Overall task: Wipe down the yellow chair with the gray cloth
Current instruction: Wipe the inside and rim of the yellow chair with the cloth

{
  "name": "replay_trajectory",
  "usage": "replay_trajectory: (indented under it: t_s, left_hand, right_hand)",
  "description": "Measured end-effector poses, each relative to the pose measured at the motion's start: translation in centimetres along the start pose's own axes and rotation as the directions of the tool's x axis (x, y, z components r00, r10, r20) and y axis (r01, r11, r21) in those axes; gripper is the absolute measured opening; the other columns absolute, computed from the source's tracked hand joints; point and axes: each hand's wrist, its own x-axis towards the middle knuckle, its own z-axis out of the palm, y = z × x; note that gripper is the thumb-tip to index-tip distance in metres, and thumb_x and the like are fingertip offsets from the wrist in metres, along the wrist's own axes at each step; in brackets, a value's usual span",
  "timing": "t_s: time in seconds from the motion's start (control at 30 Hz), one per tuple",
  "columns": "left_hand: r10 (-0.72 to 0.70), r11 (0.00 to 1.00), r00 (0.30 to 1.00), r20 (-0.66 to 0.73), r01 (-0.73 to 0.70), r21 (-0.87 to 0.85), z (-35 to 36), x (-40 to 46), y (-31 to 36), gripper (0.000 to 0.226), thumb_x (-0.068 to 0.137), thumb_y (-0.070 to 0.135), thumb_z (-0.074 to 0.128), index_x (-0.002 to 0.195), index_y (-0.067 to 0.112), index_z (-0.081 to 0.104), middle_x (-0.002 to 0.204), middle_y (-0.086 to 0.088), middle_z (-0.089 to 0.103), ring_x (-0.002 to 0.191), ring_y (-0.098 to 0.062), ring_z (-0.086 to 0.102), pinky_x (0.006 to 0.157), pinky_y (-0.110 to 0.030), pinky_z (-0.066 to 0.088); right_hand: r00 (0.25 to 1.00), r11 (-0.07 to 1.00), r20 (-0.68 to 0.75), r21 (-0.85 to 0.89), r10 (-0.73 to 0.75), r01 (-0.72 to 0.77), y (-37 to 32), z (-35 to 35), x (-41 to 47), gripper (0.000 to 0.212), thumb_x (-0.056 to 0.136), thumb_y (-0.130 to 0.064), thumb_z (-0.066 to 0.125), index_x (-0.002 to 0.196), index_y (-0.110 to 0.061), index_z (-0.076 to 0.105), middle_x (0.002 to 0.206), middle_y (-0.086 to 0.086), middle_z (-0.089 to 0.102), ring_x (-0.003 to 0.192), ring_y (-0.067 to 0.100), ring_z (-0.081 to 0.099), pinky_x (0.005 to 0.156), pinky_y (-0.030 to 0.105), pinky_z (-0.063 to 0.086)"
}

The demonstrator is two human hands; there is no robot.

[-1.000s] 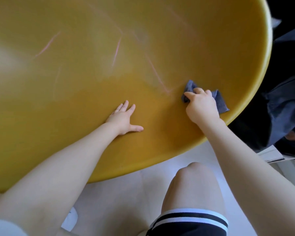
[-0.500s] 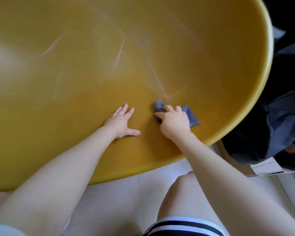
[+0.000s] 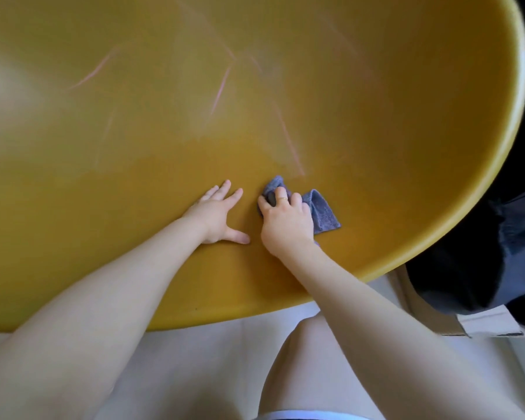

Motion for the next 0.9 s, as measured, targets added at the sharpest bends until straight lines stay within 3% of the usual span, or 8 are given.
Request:
replay_trajectory:
  t_s: [0.1, 0.3, 0.4, 0.57, 0.67, 0.73, 0.8, 0.9]
  left_hand:
    - [-0.011, 1.000, 1.000, 0.022, 0.011, 0.009, -0.3, -0.2, 0.2, 0.107, 0.072, 0.059, 0.066, 0.149, 0.032, -0.002, 0.157, 0.004, -0.017, 0.145, -0.018, -0.010, 0.119, -0.035, 0.007]
    - [-0.028, 0.999, 0.999, 0.030, 0.029, -0.031, -0.3, -0.2, 0.1, 0.107, 0.071, 0.057, 0.069, 0.149, 0.034, -0.002, 0.156, 0.008, -0.018, 0.145, -0.016, -0.011, 0.119, -0.039, 0.008]
    - [-0.021, 1.000, 0.999, 0.034, 0.021, -0.006, -0.4, -0.2, 0.1, 0.107, 0.071, 0.058, 0.068, 0.149, 0.035, -0.003, 0.156, 0.008, -0.018, 0.145, -0.016, -0.011, 0.119, -0.039, 0.010]
    - [-0.013, 0.998, 0.999, 0.040, 0.010, 0.055, -0.7, 0.0, 0.1, 0.110, 0.070, 0.064, 0.066, 0.149, 0.033, -0.004, 0.156, 0.005, -0.019, 0.145, -0.018, -0.009, 0.118, -0.038, 0.012]
    - [-0.016, 0.996, 0.999, 0.032, 0.013, 0.090, -0.8, 0.3, 0.3, 0.112, 0.067, 0.065, 0.067, 0.150, 0.030, -0.001, 0.157, 0.004, -0.017, 0.146, -0.019, -0.007, 0.118, -0.037, 0.013]
    - [0.014, 0.994, 1.000, 0.026, -0.017, 0.111, -1.0, 0.2, 0.1, 0.113, 0.067, 0.066, 0.066, 0.150, 0.027, 0.001, 0.157, 0.003, -0.014, 0.146, -0.020, -0.005, 0.118, -0.035, 0.013]
    - [0.059, 0.989, 0.998, 0.023, -0.062, 0.138, -1.5, 0.1, -0.5, 0.111, 0.070, 0.065, 0.065, 0.151, 0.022, 0.001, 0.158, 0.002, -0.010, 0.146, -0.021, 0.000, 0.118, -0.034, 0.013]
    - [0.120, 0.977, 0.993, 0.002, -0.119, 0.179, -3.0, 0.5, -1.9, 0.106, 0.076, 0.058, 0.064, 0.151, 0.020, 0.001, 0.159, 0.003, 0.001, 0.145, -0.021, 0.008, 0.116, -0.035, 0.020]
  right_hand:
    - [0.998, 0.994, -0.061, -0.108, -0.034, 0.027, 3.1, -1.0, 1.2, 0.042, 0.096, -0.019, 0.031, 0.136, -0.027, 0.039, 0.142, 0.009, 0.031, 0.121, 0.032, 0.031, 0.093, 0.038, 0.031]
    - [0.960, 0.956, -0.206, -0.187, 0.188, -0.227, 8.0, -4.1, 3.0, 0.040, 0.097, -0.015, 0.029, 0.133, -0.018, 0.045, 0.139, 0.011, 0.037, 0.123, 0.034, 0.029, 0.094, 0.041, 0.029]
    - [0.973, 0.979, -0.180, -0.115, 0.146, -0.168, 6.5, -2.9, 2.6, 0.040, 0.096, -0.013, 0.029, 0.132, -0.019, 0.046, 0.141, 0.008, 0.038, 0.124, 0.033, 0.028, 0.096, 0.040, 0.027]
    - [1.000, 0.998, -0.020, 0.067, 0.006, -0.004, 1.6, -1.1, 2.0, 0.044, 0.095, -0.016, 0.034, 0.138, -0.026, 0.040, 0.152, 0.000, 0.026, 0.132, 0.028, 0.024, 0.104, 0.038, 0.024]
    - [0.994, 0.995, 0.068, 0.065, -0.086, 0.082, -0.6, 0.2, 1.1, 0.052, 0.094, -0.026, 0.043, 0.144, -0.029, 0.027, 0.155, -0.002, 0.017, 0.139, 0.026, 0.015, 0.111, 0.039, 0.014]
    - [0.990, 0.993, 0.074, 0.014, -0.117, 0.116, 0.2, 0.1, 0.9, 0.051, 0.097, -0.027, 0.037, 0.145, -0.033, 0.022, 0.156, -0.004, 0.013, 0.141, 0.021, 0.012, 0.114, 0.041, 0.006]
    - [0.994, 0.995, 0.044, -0.018, -0.095, 0.096, 1.7, -0.3, 1.0, 0.049, 0.098, -0.021, 0.029, 0.144, -0.036, 0.023, 0.156, -0.006, 0.013, 0.142, 0.017, 0.010, 0.114, 0.042, -0.001]
    - [0.999, 0.999, 0.040, -0.046, -0.010, 0.012, 3.5, -1.4, 2.3, 0.050, 0.099, -0.014, 0.026, 0.144, -0.036, 0.022, 0.156, -0.006, 0.011, 0.143, 0.017, 0.008, 0.115, 0.041, 0.002]
